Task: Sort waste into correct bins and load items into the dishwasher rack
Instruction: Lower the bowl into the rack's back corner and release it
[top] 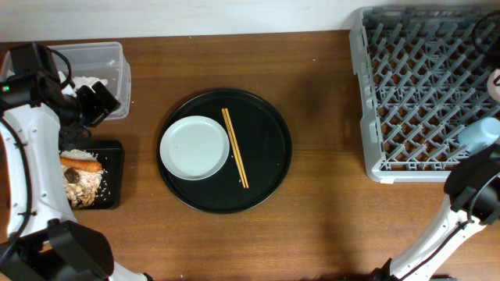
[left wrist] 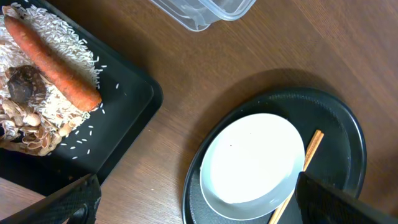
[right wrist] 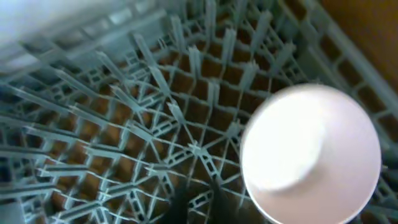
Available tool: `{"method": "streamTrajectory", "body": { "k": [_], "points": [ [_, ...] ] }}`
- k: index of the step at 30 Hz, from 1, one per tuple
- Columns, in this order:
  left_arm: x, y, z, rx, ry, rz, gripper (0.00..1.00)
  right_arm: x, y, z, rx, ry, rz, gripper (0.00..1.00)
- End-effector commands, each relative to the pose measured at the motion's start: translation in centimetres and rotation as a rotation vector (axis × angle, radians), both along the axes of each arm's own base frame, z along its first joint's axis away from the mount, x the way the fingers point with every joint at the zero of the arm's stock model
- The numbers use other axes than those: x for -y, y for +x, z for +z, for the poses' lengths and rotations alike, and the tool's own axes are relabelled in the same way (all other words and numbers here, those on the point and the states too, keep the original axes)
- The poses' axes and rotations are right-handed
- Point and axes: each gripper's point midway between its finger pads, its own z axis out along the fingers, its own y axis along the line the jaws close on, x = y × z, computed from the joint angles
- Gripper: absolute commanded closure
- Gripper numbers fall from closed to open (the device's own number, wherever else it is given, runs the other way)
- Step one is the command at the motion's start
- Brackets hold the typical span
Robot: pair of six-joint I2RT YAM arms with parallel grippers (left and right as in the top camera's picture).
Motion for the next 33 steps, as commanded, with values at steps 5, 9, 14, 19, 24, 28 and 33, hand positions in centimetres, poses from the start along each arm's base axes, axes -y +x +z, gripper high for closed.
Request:
{"method": "streamTrajectory", "body": {
  "k": [5, 9, 14, 19, 24, 28, 33],
  "points": [
    [0.0, -0.2, 1.1, 0.026, 0.008, 0.014, 0.01, 2.6, -1.4, -1.5, -0.101, -0.099, -0.104, 0.45],
    [0.0, -0.2, 1.1, 0.026, 0.008, 0.014, 0.01, 3.0, -1.0, -3.7, -0.136, -0.1, -0.087, 0.45],
    [0.0, -0.2, 1.1, 0.026, 0.007, 0.014, 0.01, 3.7, -0.7, -7.7, -0.186, -0.07, -0.091, 0.45],
    [0.0, -0.2, 1.1, 0.026, 0.007, 0.014, 0.01, 3.8, -0.5, -8.7, -0.195, -0.064, -0.089, 0.47],
    [0.0, -0.3, 1.0, 0.024, 0.007, 0.014, 0.01, 4.0, -0.6, -8.7, -0.194, -0.065, -0.092, 0.66],
    [0.0, -0.3, 1.0, 0.023, 0.007, 0.014, 0.01, 3.8, -0.9, -9.0, -0.209, -0.055, -0.092, 0.96],
    [0.0, -0.3, 1.0, 0.023, 0.007, 0.014, 0.01, 3.6, -1.2, -7.2, -0.191, -0.063, -0.095, 0.96]
  ]
}}
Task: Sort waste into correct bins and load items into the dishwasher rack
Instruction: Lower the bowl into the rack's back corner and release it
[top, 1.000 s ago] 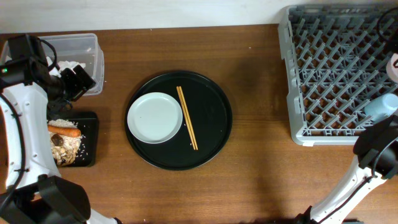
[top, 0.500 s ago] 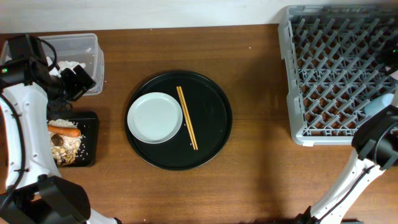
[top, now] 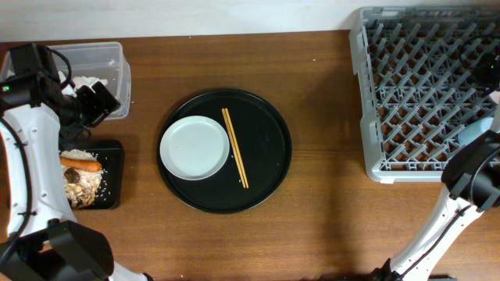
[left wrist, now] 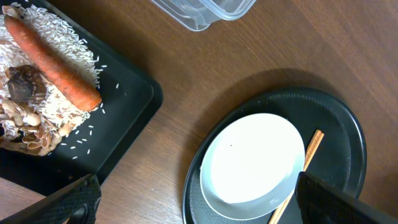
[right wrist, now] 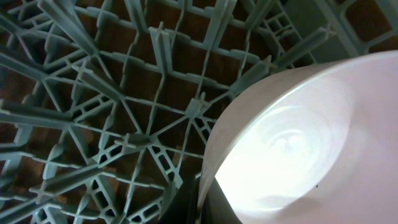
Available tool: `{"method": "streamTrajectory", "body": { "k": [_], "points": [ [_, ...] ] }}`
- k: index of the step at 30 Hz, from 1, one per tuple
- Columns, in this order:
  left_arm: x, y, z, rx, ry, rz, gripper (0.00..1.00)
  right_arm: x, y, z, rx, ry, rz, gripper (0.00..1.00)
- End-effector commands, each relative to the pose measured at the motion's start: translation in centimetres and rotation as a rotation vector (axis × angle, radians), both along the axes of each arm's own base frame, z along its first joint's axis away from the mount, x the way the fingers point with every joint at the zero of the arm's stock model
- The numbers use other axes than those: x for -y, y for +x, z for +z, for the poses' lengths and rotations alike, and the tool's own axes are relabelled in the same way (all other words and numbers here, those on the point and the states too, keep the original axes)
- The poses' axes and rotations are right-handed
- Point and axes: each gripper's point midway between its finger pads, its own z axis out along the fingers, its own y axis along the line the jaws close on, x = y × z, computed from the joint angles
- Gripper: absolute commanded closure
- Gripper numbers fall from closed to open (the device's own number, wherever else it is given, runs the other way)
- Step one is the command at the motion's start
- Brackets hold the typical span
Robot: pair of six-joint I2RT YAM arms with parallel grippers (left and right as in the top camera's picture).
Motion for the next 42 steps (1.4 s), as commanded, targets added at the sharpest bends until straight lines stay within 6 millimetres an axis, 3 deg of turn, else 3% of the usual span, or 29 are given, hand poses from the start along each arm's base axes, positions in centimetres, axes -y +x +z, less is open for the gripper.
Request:
{"method": "streamTrajectory", "body": {
  "k": [1, 4, 5, 8, 11, 13, 24, 28, 34, 42],
  "points": [
    [0.0, -0.3, 1.0, 0.024, 0.007, 0.014, 0.01, 0.2, -0.4, 3.7, 0.053, -0.025, -0.018, 0.96],
    [0.0, -0.3, 1.0, 0.024, 0.007, 0.014, 0.01, -1.4, 1.0, 7.4, 0.167, 0.016, 0.056, 0.96],
    [0.0, -0.3, 1.0, 0.024, 0.007, 0.014, 0.01, -3.6, 2.2, 9.5, 0.263, 0.093, 0.151, 0.96],
    [0.0, -0.3, 1.0, 0.024, 0.007, 0.014, 0.01, -8.7, 4.3, 12.8, 0.44, 0.283, 0.374, 0.96],
    [0.0, -0.3, 1.0, 0.024, 0.007, 0.014, 0.01, -12.4, 5.1, 14.2, 0.544, 0.433, 0.538, 0.96],
    [0.0, -0.3, 1.0, 0.024, 0.007, 0.014, 0.01, -13.5, 5.6, 13.9, 0.561, 0.475, 0.58, 0.96],
    [0.0, -0.3, 1.0, 0.024, 0.007, 0.014, 0.01, -15.4, 7.6, 10.4, 0.548, 0.547, 0.629, 0.96],
    [0.0, -0.3, 1.0, 0.024, 0.007, 0.014, 0.01, -16.5, 8.6, 8.3, 0.527, 0.574, 0.642, 0.96],
    [0.0, -0.3, 1.0, 0.024, 0.007, 0.014, 0.01, -16.8, 8.9, 6.1, 0.499, 0.621, 0.617, 0.96],
    [0.0, -0.3, 1.0, 0.024, 0.007, 0.014, 0.01, -16.4, 8.5, 5.4, 0.48, 0.637, 0.595, 0.96]
  ]
}}
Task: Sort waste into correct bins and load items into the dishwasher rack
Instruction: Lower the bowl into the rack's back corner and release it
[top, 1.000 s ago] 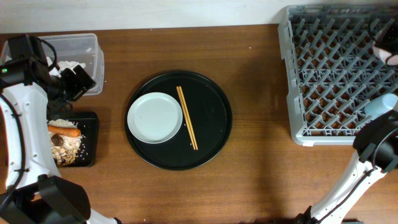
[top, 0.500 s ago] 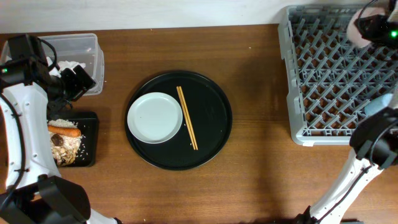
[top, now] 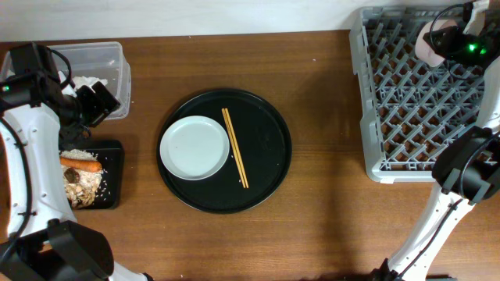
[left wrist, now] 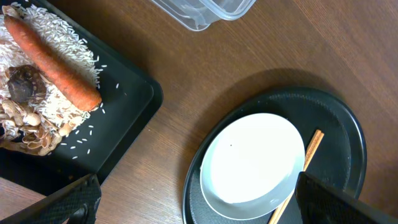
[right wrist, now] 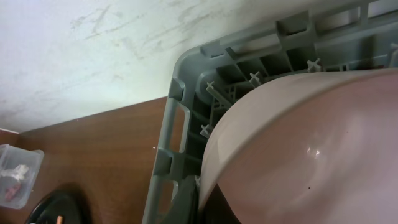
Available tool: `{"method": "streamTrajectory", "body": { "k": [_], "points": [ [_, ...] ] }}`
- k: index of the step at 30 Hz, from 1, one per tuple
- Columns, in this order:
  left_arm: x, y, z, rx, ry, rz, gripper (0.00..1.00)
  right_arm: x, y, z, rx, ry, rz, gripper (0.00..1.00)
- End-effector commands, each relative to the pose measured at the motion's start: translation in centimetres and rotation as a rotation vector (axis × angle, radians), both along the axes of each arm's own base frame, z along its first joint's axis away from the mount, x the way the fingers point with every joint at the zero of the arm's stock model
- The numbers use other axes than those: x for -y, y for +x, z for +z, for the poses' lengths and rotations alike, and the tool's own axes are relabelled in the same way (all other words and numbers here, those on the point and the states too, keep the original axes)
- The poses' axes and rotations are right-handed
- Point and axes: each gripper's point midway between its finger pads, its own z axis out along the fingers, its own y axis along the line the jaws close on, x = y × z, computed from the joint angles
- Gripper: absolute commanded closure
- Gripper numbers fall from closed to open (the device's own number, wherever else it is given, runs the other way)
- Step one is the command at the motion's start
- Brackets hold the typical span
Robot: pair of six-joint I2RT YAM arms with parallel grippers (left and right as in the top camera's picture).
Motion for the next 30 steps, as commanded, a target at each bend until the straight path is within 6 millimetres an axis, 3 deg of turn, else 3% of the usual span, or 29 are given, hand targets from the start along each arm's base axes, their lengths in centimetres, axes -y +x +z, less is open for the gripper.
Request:
{"method": "streamTrajectory", "body": {
  "k": [1, 9, 21, 24, 28, 30],
  "points": [
    [0.0, -0.3, 1.0, 0.024, 0.007, 0.014, 0.01, 0.7, -0.3, -0.7, -0.025, 0.017, -0.016, 0.96],
    [0.0, -0.3, 1.0, 0.024, 0.007, 0.014, 0.01, 3.7, -1.9, -1.5, -0.073, 0.02, -0.086, 0.96],
    [0.0, -0.3, 1.0, 0.024, 0.007, 0.014, 0.01, 5.2, -2.9, -1.7, -0.11, 0.063, -0.137, 0.96],
    [0.0, -0.3, 1.0, 0.024, 0.007, 0.014, 0.01, 7.6, -3.8, -2.0, -0.161, 0.04, -0.236, 0.95],
    [0.0, -0.3, 1.0, 0.024, 0.007, 0.014, 0.01, 12.5, -7.1, -2.9, -0.312, -0.143, -0.446, 0.94],
    [0.0, -0.3, 1.0, 0.024, 0.007, 0.014, 0.01, 13.6, -8.1, -2.5, -0.341, -0.193, -0.498, 0.79]
  ]
}}
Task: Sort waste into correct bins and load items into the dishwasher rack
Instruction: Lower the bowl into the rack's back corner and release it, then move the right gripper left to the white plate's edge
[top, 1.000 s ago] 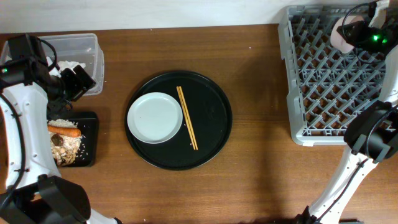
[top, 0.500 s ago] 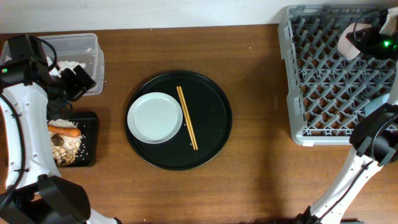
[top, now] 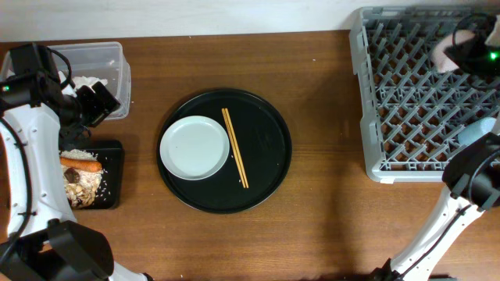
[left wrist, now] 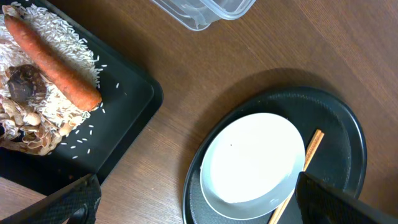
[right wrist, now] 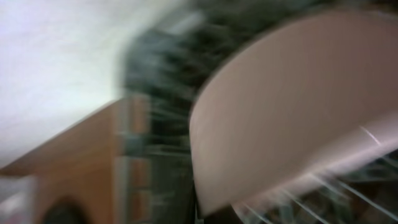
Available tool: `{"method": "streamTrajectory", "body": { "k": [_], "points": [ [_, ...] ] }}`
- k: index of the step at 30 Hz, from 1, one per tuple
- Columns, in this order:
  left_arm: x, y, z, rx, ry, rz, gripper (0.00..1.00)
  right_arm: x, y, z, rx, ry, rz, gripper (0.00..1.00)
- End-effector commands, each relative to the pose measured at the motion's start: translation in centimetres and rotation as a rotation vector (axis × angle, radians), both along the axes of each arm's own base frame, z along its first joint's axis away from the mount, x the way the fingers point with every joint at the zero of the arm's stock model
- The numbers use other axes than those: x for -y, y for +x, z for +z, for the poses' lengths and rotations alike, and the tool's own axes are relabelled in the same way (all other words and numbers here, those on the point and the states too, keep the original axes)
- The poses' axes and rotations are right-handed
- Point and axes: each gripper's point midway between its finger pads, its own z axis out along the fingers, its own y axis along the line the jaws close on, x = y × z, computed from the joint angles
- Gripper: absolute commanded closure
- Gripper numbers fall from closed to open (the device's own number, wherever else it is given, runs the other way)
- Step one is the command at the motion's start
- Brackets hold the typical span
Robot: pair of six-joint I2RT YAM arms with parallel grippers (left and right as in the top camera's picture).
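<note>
A pale pink bowl (top: 445, 50) hangs over the back of the grey dishwasher rack (top: 406, 101), with my right gripper (top: 471, 48) shut on its rim. The right wrist view is blurred, and the bowl (right wrist: 292, 106) fills most of it. A white plate (top: 194, 147) and a pair of chopsticks (top: 236, 148) lie on the round black tray (top: 266, 133). My left gripper (left wrist: 196, 202) hovers open over the table between the bins and that tray, holding nothing. The plate (left wrist: 252, 158) lies just ahead of it.
A black rectangular tray (top: 113, 176) at the left holds a carrot (left wrist: 53, 56), rice and scraps. Behind it stands a clear plastic bin (top: 105, 58) with white waste inside. A light blue cup (top: 478, 133) sits at the rack's right side.
My right gripper has moved a little to the right with the bowl, from the rack's back middle toward its back right. Its view has blurred. The left arm has not moved.
First the bowl was low over the rack's right part, at the frame edge. Then it was close above the rack's pegs. Later it was tilted on its side at the rack's back edge, and now sits further right. The left gripper stayed open and still.
</note>
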Motion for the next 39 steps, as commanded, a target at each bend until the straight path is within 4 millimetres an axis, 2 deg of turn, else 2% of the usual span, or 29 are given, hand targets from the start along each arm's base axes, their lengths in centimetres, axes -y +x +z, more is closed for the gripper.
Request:
{"method": "streamTrajectory", "body": {
  "k": [1, 2, 3, 5, 9, 11, 13, 16, 18, 19, 21, 22, 23, 24, 26, 30, 33, 38, 39],
  "points": [
    [0.0, -0.3, 1.0, 0.024, 0.007, 0.014, 0.01, 8.2, -4.3, -0.6, -0.168, -0.226, -0.268, 0.67],
    [0.0, -0.3, 1.0, 0.024, 0.007, 0.014, 0.01, 8.8, -4.8, -0.4, -0.186, -0.256, -0.294, 0.51],
    [0.0, -0.3, 1.0, 0.024, 0.007, 0.014, 0.01, 9.3, -5.2, -0.2, -0.204, -0.282, -0.32, 0.41],
    [0.0, -0.3, 1.0, 0.024, 0.007, 0.014, 0.01, 10.3, -6.3, 0.5, -0.245, -0.307, -0.416, 0.3],
    [0.0, -0.3, 1.0, 0.024, 0.007, 0.014, 0.01, 9.9, -6.8, 2.9, -0.22, -0.259, -0.49, 0.29],
    [0.0, -0.3, 1.0, 0.024, 0.007, 0.014, 0.01, 9.2, -7.0, 4.8, -0.193, -0.214, -0.531, 0.29],
    [0.0, -0.3, 1.0, 0.024, 0.007, 0.014, 0.01, 7.9, -7.4, 7.4, -0.156, -0.168, -0.55, 0.29],
    [0.0, -0.3, 1.0, 0.024, 0.007, 0.014, 0.01, 4.6, -7.8, 11.3, -0.092, -0.108, -0.493, 0.31],
    [0.0, -0.3, 1.0, 0.024, 0.007, 0.014, 0.01, 0.3, -8.4, 14.1, -0.054, -0.021, -0.387, 0.24],
    [0.0, -0.3, 1.0, 0.024, 0.007, 0.014, 0.01, -3.0, -8.7, 15.7, -0.03, 0.043, -0.293, 0.21],
    [0.0, -0.3, 1.0, 0.024, 0.007, 0.014, 0.01, -8.8, -9.1, 18.3, 0.033, 0.14, -0.083, 0.06],
    [0.0, -0.3, 1.0, 0.024, 0.007, 0.014, 0.01, -11.8, -9.4, 19.3, 0.068, 0.163, 0.042, 0.05],
    [0.0, -0.3, 1.0, 0.024, 0.007, 0.014, 0.01, -16.0, -10.0, 20.1, 0.101, 0.167, 0.204, 0.05],
    [0.0, -0.3, 1.0, 0.024, 0.007, 0.014, 0.01, -18.4, -10.3, 20.0, 0.095, 0.16, 0.279, 0.04],
    [0.0, -0.3, 1.0, 0.024, 0.007, 0.014, 0.01, -23.3, -10.7, 18.8, 0.047, 0.124, 0.414, 0.03],
    [0.0, -0.3, 1.0, 0.024, 0.007, 0.014, 0.01, -30.2, -10.3, 14.2, -0.113, -0.082, 0.527, 0.01],
    [0.0, -0.3, 1.0, 0.024, 0.007, 0.014, 0.01, -35.4, -10.4, 11.5, -0.174, -0.196, 0.628, 0.01],
    [0.0, -0.3, 1.0, 0.024, 0.007, 0.014, 0.01, -43.7, -11.2, 9.3, -0.16, -0.283, 0.796, 0.01],
    [0.0, -0.3, 1.0, 0.024, 0.007, 0.014, 0.01, -44.7, -11.2, 8.8, -0.16, -0.295, 0.814, 0.01]
  ]
}}
